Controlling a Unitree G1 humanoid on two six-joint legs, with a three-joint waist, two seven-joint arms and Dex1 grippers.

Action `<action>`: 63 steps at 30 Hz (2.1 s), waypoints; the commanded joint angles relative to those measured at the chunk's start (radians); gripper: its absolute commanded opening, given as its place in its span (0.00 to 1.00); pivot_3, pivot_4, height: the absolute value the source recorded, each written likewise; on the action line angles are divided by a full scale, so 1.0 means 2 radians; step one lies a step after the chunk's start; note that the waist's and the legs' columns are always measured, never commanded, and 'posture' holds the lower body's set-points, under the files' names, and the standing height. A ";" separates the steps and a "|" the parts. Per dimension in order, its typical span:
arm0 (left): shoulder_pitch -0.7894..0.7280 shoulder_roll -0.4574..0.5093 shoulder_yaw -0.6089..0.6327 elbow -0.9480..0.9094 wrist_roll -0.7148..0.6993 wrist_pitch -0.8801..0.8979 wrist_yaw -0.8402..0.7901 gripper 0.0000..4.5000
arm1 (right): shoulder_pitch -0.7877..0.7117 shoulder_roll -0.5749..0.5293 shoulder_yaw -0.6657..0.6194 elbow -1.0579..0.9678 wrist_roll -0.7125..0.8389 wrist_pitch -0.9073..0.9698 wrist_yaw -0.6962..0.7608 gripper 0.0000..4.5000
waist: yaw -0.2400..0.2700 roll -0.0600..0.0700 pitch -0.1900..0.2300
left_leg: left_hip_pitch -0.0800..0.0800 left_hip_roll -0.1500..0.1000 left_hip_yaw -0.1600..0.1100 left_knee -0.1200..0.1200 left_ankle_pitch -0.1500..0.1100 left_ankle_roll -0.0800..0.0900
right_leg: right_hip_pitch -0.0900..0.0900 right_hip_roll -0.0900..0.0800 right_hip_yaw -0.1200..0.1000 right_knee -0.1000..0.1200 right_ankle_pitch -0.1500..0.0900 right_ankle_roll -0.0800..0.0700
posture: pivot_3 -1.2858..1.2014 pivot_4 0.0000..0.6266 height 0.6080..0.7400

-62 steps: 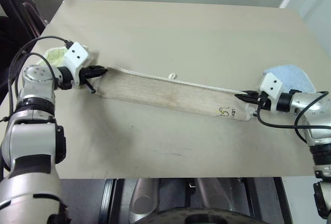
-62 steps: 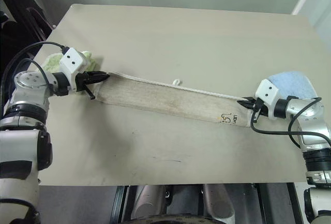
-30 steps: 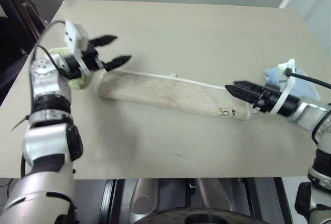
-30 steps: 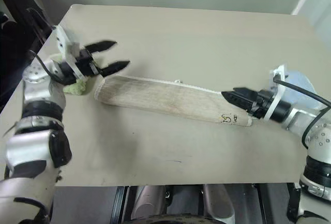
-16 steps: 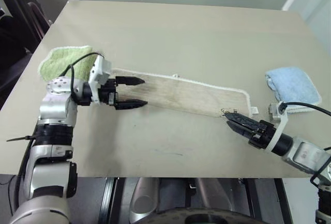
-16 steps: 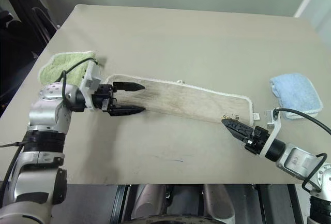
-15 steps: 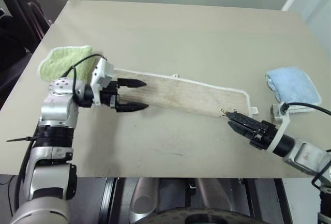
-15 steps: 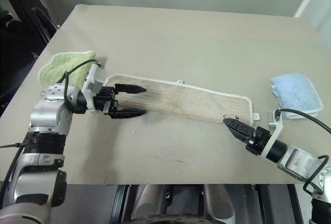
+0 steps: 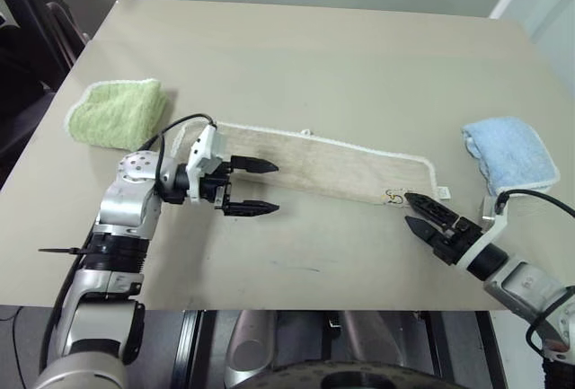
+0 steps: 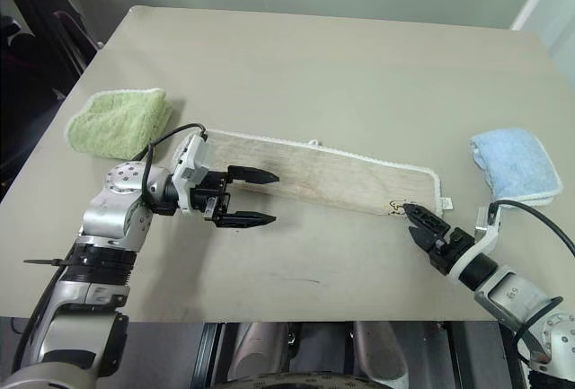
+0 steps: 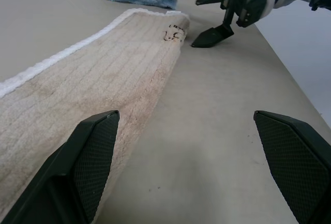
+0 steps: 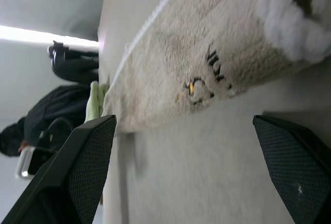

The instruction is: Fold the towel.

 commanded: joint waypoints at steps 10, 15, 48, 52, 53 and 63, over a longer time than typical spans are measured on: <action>0.007 -0.005 -0.002 -0.011 -0.002 -0.010 0.015 1.00 | -0.016 0.002 -0.049 0.027 0.005 -0.009 -0.020 1.00 | 0.001 0.000 0.000 | 0.000 0.000 0.000 0.000 -0.001 0.001 | 0.001 0.000 0.000 -0.002 0.000 0.000 | 0.52 0.24 0.68; 0.006 -0.007 -0.003 -0.007 0.000 -0.014 0.019 1.00 | -0.017 -0.001 -0.043 0.029 0.005 -0.006 -0.023 1.00 | 0.001 0.000 0.000 | 0.000 0.000 0.000 0.000 -0.001 0.001 | 0.001 0.000 0.000 -0.002 0.000 0.000 | 0.52 0.24 0.68; -0.030 0.002 0.002 0.074 0.025 -0.061 0.017 1.00 | -0.032 -0.029 -0.108 -0.057 0.005 -0.100 -0.148 0.00 | 0.004 0.001 0.001 | -0.001 0.000 -0.001 -0.001 -0.002 0.002 | 0.002 0.000 0.000 -0.007 0.004 -0.002 | 0.52 0.24 0.68; -0.027 0.008 0.001 0.074 0.025 -0.057 0.015 1.00 | -0.042 -0.048 -0.120 -0.050 0.005 -0.096 -0.149 0.00 | 0.004 0.001 0.001 | -0.001 0.000 -0.001 -0.001 -0.003 0.002 | 0.002 0.000 0.000 -0.008 0.004 -0.002 | 0.52 0.24 0.68; -0.025 0.011 0.001 0.072 0.025 -0.055 0.016 1.00 | -0.043 -0.058 -0.124 -0.038 0.005 -0.089 -0.142 0.00 | 0.004 0.001 0.001 | -0.001 0.000 -0.001 -0.001 -0.003 0.002 | 0.002 0.000 0.000 -0.008 0.004 -0.002 | 0.52 0.24 0.68; -0.022 0.028 0.019 0.052 0.007 -0.027 0.028 1.00 | 0.015 -0.150 -0.132 0.056 -0.004 0.011 -0.004 0.00 | 0.006 0.001 0.001 | -0.001 0.000 0.000 -0.004 -0.003 0.003 | 0.003 0.000 0.000 -0.013 0.005 -0.001 | 0.52 0.24 0.68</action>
